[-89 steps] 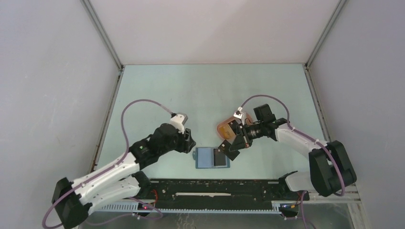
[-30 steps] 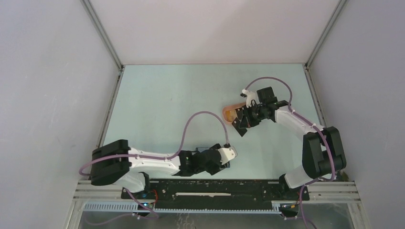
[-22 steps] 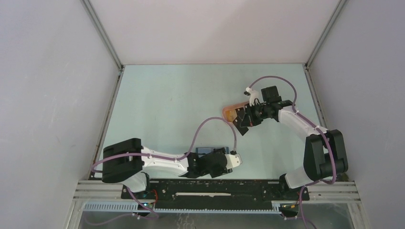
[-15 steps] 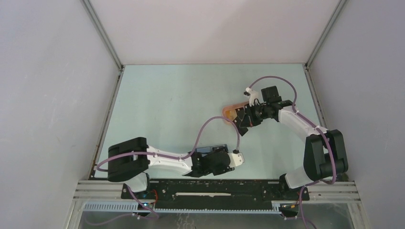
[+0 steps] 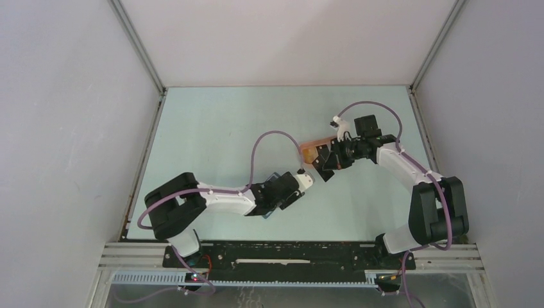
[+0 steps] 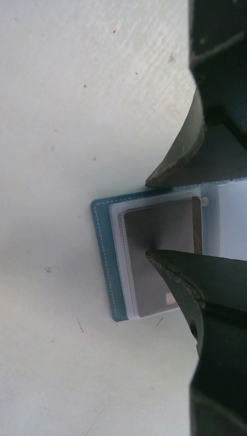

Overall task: Put the credit cards into the card holder
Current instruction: Insert the credit card into the card holder.

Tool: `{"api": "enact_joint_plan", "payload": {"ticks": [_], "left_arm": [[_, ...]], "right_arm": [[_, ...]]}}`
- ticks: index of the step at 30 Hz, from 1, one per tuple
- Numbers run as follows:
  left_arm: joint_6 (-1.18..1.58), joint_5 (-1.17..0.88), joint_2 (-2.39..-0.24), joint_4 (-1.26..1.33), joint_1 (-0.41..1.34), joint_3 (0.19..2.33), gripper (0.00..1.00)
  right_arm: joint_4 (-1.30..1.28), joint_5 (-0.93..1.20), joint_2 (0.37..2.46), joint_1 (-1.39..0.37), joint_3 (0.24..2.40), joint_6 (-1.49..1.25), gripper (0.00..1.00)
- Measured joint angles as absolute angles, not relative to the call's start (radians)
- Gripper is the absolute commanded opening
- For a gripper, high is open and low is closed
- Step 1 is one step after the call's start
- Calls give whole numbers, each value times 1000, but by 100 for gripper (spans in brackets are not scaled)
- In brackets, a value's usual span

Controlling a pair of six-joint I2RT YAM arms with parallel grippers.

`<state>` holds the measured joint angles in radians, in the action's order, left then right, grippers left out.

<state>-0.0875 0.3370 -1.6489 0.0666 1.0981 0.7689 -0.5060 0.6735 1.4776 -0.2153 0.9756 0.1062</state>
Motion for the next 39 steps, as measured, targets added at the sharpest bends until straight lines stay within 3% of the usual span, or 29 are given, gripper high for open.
{"api": "enact_joint_plan", "payload": {"ticks": [4, 9, 12, 17, 21, 25, 39], "left_arm": [[-35, 334, -1604, 41, 1076, 764, 58], [58, 339, -1378, 44, 1073, 701, 67], [147, 353, -1209, 54, 1070, 619, 65], [422, 386, -1013, 38, 1034, 450, 63], [639, 373, -868, 13, 993, 300, 72], [813, 371, -752, -28, 953, 199, 73], [1033, 279, -798, 12, 824, 143, 67]], "right_arm": [[-505, 706, 1478, -227, 976, 104, 0], [-477, 759, 1478, -285, 976, 95, 0], [-463, 788, 1495, -339, 984, 95, 0], [-434, 852, 1637, -421, 1074, 75, 0], [-427, 883, 1771, -472, 1158, 62, 0], [-455, 911, 1886, -506, 1251, 64, 0], [-612, 957, 2122, -558, 1433, 86, 0]]}}
